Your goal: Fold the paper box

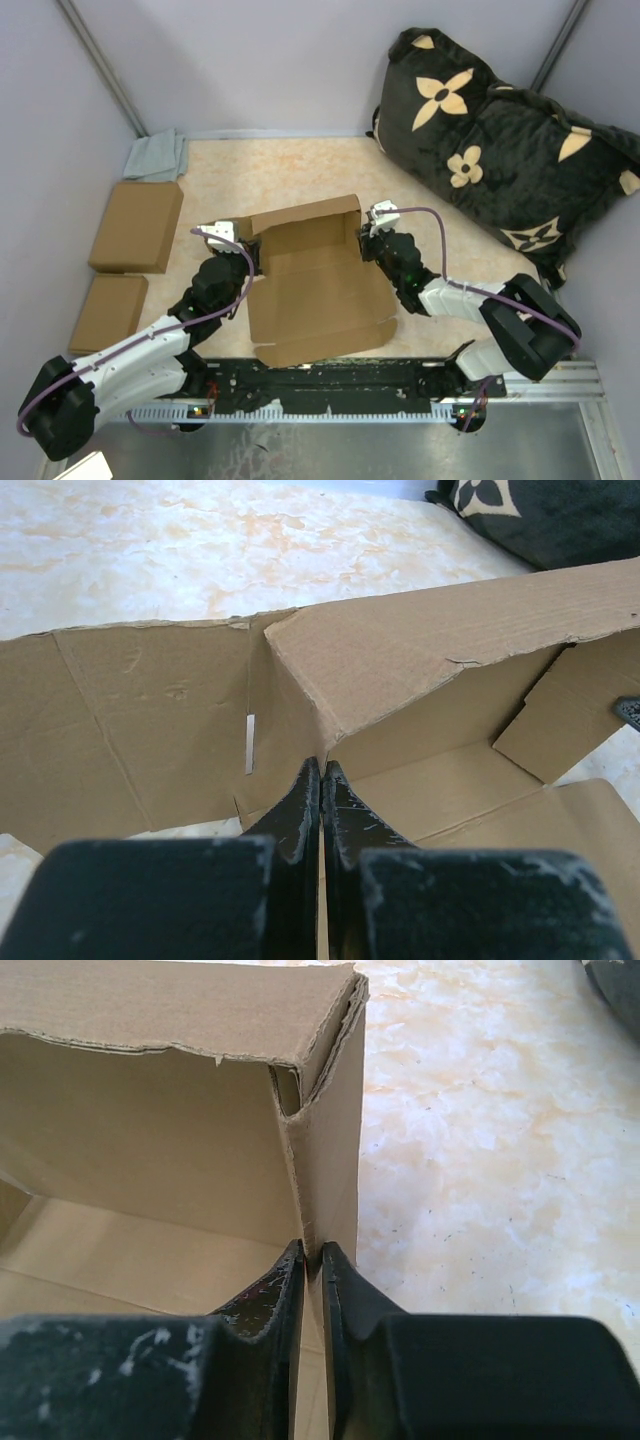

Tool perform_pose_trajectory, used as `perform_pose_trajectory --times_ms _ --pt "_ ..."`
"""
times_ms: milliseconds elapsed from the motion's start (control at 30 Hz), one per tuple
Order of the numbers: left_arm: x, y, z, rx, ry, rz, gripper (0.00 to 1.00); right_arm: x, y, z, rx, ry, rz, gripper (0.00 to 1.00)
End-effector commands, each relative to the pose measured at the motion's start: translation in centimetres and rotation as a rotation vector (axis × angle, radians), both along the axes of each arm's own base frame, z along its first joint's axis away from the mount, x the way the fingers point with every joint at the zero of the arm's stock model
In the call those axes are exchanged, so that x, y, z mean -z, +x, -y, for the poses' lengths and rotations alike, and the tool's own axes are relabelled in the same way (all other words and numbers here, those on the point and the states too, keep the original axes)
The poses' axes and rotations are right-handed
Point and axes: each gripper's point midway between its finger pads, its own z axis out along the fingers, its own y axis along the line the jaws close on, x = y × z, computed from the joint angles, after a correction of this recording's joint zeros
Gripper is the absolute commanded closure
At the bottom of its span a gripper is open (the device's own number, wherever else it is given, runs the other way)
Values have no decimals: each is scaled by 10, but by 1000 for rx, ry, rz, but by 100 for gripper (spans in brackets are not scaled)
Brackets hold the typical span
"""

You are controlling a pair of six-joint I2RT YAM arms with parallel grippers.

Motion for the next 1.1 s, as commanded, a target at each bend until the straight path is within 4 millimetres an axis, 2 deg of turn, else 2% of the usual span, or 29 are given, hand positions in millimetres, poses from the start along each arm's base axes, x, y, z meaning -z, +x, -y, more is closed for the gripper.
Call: perform_pose_trajectory --times_ms 0,167,400,733,967,1067 --pt "2 -3 7 40 19 -12 100 -36 8 -9 -15 46 114 91" --pt "1 -2 6 30 31 -22 100 -29 16 5 87 16 95 100" --pt "-2 -2 3 6 41 -38 100 -25 18 18 254 -39 120 100" --pt "-4 -2 5 -6 78 -56 100 -4 19 41 476 -133 82 100" --pt "-6 -2 6 -2 83 -52 100 4 17 14 343 -86 44 100" --pt "-10 -3 12 28 75 -36 100 3 15 1 268 -76 38 93"
